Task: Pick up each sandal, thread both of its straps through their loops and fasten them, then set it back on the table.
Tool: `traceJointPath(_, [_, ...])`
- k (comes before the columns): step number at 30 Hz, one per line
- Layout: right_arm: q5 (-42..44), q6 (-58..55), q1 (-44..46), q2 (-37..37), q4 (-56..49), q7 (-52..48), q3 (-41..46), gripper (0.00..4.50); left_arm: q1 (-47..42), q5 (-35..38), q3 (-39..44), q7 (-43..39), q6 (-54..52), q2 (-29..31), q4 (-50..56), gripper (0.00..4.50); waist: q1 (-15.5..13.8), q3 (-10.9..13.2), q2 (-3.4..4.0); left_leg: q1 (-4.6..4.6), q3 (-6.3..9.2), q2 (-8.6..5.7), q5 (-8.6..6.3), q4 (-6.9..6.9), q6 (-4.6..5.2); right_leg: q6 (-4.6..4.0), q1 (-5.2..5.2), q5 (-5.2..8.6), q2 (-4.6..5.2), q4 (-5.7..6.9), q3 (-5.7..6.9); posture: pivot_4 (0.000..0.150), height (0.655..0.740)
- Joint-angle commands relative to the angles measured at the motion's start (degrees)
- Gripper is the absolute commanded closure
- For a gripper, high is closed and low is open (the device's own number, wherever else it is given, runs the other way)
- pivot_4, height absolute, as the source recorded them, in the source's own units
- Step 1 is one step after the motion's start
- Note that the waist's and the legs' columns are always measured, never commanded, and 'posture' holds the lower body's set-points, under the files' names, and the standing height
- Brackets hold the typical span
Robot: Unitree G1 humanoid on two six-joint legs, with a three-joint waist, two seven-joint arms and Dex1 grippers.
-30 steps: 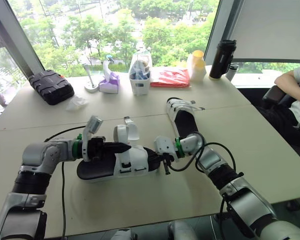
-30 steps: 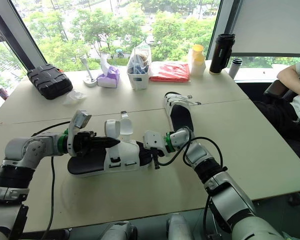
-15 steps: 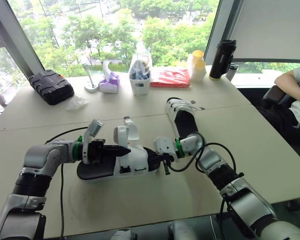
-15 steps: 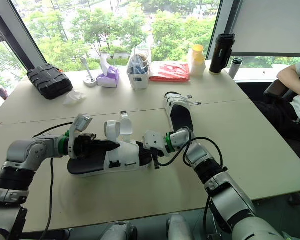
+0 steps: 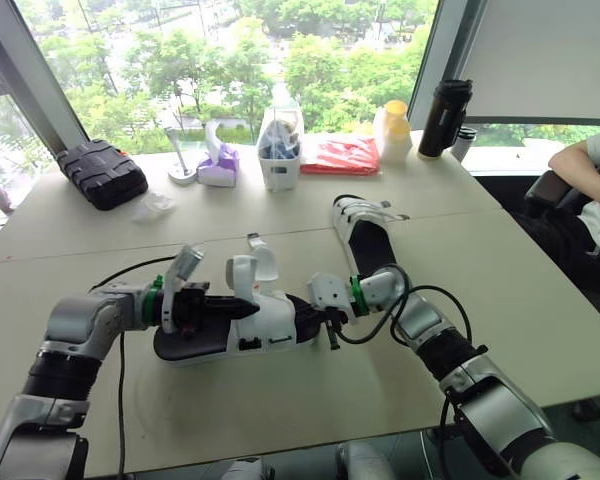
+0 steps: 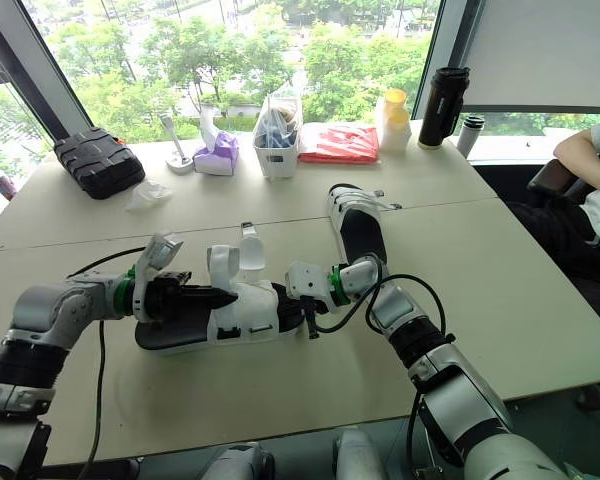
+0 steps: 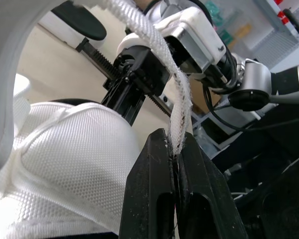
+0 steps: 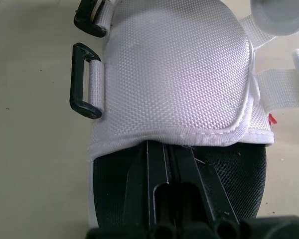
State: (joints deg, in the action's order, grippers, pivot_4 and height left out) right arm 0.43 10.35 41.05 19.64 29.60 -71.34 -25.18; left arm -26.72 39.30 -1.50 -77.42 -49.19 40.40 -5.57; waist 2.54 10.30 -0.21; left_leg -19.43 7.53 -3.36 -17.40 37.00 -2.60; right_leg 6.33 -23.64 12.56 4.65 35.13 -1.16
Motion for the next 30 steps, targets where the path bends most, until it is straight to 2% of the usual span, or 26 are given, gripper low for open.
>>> traceJointPath(1, [-4.0, -2.1, -1.5, 1.1, 2.8, -0.1, -2.2, 4.5, 1.2, -2.2, 0.2, 0.3, 5.2, -0.4, 0.9, 4.44, 0.0, 0.0, 0.0, 0.0, 0.0, 0.0, 0.0, 0.0, 0.0, 0.0, 0.0, 0.0, 0.0, 0.0, 0.0, 0.15, 0.74])
traceJointPath(5, [-4.0, -2.1, -1.6, 1.0, 2.8, -0.2, -2.2, 4.5, 2.5, -3.0, 0.4, -0.3, 8.7, -0.7, 2.3, 4.44, 0.0, 0.0, 0.0, 0.0, 0.0, 0.01, 0.0, 0.0, 0.0, -0.02, 0.0, 0.0, 0.0, 0.0, 0.0, 0.15, 0.74])
traceJointPath(14, [-4.1, -2.0, -1.6, 1.0, 2.7, -0.1, -2.2, 4.5, 6.3, -2.5, -1.0, -1.8, 8.6, 0.7, 6.9, 4.44, 0.0, 0.0, 0.0, 0.0, -0.01, 0.01, 0.0, -0.01, 0.0, -0.17, 0.01, 0.09, 0.01, -0.01, -0.01, 0.15, 0.74])
traceJointPath(27, [-4.2, -1.9, -1.7, 0.7, 2.9, 0.2, -2.3, 4.5, 9.9, -7.2, -2.2, -0.5, 15.0, 1.6, 8.5, 4.44, 0.0, 0.0, 0.01, 0.0, -0.02, 0.03, -0.01, -0.03, 0.0, -0.19, -0.02, 0.11, -0.01, -0.01, -0.01, 0.15, 0.74])
traceJointPath(30, [-4.2, -1.8, -1.6, 0.6, 3.1, 0.2, -2.3, 4.5, 10.4, -6.4, -1.4, 0.4, 12.7, 2.9, 9.7, 3.54, 0.0, 0.0, 0.01, 0.0, -0.01, 0.05, -0.01, -0.03, 0.01, -0.19, -0.02, 0.11, -0.01, -0.01, -0.01, 0.15, 0.74])
